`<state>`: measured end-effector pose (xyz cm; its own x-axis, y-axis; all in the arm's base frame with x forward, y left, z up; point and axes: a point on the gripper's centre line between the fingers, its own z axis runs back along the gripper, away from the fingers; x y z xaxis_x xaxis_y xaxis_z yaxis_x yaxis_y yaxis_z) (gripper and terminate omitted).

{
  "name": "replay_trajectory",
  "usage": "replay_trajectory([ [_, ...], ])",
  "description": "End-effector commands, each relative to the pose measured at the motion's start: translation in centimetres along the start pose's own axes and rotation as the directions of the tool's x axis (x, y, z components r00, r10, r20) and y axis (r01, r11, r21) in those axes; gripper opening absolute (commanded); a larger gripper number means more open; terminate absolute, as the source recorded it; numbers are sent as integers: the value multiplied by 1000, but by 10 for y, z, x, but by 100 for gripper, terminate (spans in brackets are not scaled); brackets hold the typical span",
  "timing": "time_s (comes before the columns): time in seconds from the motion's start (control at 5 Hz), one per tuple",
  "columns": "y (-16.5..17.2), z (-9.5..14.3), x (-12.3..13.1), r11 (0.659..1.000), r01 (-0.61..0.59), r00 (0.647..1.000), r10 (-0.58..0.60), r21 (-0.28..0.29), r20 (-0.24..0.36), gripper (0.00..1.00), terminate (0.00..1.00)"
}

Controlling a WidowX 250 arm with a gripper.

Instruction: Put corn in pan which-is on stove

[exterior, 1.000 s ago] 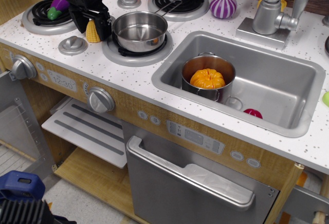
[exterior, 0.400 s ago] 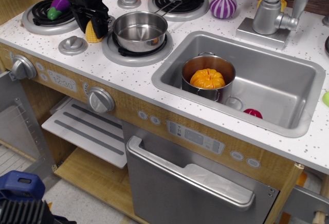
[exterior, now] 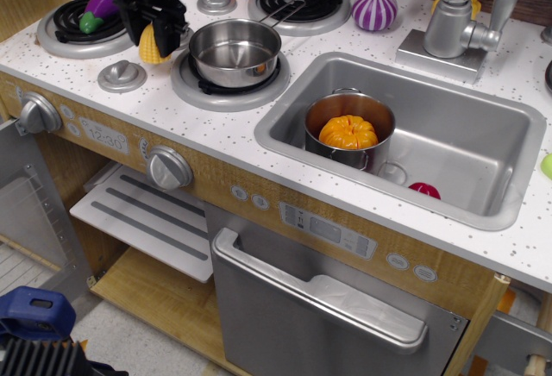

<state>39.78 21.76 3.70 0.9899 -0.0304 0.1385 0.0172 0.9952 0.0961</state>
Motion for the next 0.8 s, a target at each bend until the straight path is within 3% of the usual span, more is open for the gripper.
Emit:
replay_trajectory([
  [0.0, -9, 68, 19, 992, -21, 993, 6, 123, 122, 100, 0],
  [0.2, -22, 88, 25, 987, -53, 993, 37, 153, 111, 100, 0],
  [0.6, -46, 101, 33, 982, -73, 991, 53, 173, 121, 100, 0],
])
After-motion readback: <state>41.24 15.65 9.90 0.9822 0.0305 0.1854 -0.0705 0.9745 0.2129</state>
